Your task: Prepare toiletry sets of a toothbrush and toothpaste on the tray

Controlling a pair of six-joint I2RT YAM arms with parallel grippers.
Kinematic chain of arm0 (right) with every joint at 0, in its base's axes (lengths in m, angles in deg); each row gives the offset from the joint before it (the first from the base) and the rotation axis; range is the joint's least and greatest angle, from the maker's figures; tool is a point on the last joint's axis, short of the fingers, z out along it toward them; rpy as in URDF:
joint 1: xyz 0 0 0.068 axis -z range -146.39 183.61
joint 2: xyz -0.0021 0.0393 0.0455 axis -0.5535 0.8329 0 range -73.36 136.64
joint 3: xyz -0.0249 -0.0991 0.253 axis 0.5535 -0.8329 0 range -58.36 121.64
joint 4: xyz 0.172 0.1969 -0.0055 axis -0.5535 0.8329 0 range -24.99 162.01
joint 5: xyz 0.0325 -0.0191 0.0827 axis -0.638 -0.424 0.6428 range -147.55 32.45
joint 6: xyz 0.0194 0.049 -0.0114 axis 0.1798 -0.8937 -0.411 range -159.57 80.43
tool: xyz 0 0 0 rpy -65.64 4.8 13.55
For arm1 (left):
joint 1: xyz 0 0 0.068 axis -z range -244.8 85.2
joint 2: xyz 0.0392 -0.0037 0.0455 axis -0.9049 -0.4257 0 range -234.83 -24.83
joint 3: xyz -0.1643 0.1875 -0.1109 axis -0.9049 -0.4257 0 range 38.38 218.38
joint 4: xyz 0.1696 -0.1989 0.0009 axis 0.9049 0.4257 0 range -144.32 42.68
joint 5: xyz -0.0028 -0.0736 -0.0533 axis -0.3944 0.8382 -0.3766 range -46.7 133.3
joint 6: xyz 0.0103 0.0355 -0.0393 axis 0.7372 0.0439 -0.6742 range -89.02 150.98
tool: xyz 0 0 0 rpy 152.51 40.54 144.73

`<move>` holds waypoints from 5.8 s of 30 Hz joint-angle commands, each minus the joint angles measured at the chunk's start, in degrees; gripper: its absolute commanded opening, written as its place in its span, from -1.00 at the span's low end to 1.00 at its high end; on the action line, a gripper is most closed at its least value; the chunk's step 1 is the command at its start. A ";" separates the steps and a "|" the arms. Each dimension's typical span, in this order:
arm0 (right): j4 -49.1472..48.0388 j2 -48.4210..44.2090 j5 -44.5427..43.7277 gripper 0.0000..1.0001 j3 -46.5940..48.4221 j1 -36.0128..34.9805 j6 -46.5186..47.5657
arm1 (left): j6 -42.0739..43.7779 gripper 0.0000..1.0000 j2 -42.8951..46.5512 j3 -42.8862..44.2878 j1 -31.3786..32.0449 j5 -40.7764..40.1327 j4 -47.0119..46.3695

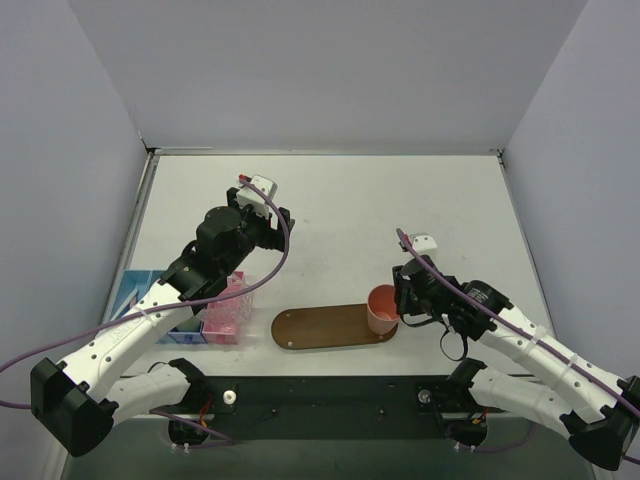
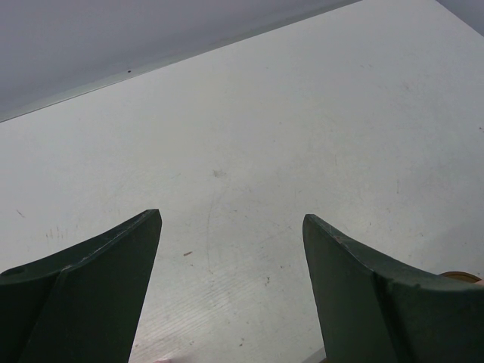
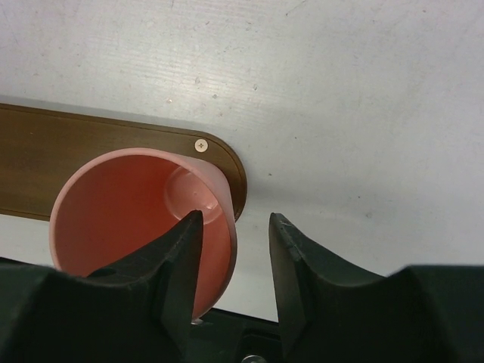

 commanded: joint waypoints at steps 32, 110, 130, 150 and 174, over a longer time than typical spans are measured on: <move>-26.38 13.34 23.28 0.49 18.22 -0.74 11.61 | -5.95 0.74 11.29 6.62 -12.84 -1.42 32.27; -70.63 60.20 50.28 -1.00 30.80 -11.37 25.84 | -5.79 0.73 13.49 -6.30 -28.58 0.24 15.06; -77.22 52.99 49.93 -1.00 25.26 -11.55 26.89 | -5.79 0.73 13.75 -6.39 -28.58 -0.46 14.97; -60.97 30.96 44.48 -1.00 14.45 -10.41 40.07 | -17.29 0.74 16.47 0.19 -28.58 9.54 19.45; -58.68 1.32 41.40 -1.00 -3.22 -4.34 44.38 | -59.22 0.73 18.94 -9.02 -27.88 59.56 -1.54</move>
